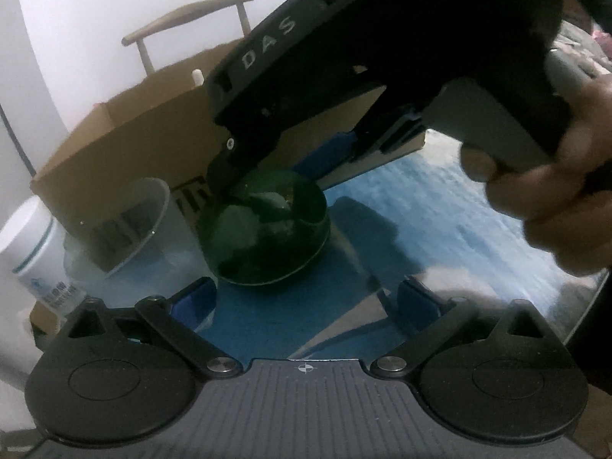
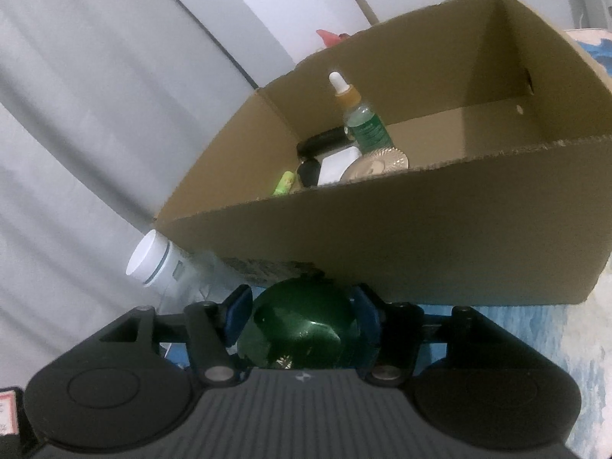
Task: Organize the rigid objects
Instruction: 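Lower the right gripper around the dark green glass ball and close, then lift the green ball with the right gripper and adjust the grip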
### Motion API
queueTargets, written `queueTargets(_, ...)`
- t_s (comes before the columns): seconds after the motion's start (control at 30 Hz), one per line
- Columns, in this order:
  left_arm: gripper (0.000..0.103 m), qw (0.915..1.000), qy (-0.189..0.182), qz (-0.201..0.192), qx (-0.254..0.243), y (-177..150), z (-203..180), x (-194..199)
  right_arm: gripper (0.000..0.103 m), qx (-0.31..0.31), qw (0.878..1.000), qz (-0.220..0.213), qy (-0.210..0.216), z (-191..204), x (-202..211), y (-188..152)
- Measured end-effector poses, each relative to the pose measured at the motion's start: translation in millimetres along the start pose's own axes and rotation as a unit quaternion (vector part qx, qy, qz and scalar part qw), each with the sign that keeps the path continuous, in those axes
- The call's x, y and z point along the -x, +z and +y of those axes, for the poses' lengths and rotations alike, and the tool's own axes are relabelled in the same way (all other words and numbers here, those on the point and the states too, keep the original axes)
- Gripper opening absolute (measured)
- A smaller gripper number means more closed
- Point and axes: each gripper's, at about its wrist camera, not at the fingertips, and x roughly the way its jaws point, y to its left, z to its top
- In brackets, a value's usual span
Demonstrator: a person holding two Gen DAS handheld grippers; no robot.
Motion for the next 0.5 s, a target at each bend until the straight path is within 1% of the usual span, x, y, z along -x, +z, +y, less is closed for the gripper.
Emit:
queueTargets(0.17, 0.102, 1.0, -0.004, -0.005, 0.003, -2.8, 3.9, 0.9, 0.062, -0.008, 1.0, 0.011, 0.006, -0.5, 10.7, -10.2)
queueTargets(0.27, 0.102, 1.0, -0.003, -0.005, 0.005, -3.1, 4.2, 0.0, 0.062, -0.017, 1.0, 0.013, 0.022, -4.3, 22.6, -18.6)
queueTargets(0.33, 0.102, 0.9999, -0.004, -0.004, 0.01, -3.2, 6.0, -0.5, 0.062, -0.019, 1.0, 0.0, 0.013, -6.1, 28.8, -18.7)
queueTargets(0.4, 0.102, 0.9999, -0.004, -0.003, 0.014, -3.1, 6.6, -1.2, 0.062, -0.012, 1.0, -0.013, -0.008, -5.9, 29.3, -14.1)
queueTargets(0.5, 0.102, 0.9998, 0.0, -0.008, 0.018, -3.9, 5.8, -1.8, 0.062, -0.005, 1.0, -0.016, -0.009, -3.7, 20.7, -8.5)
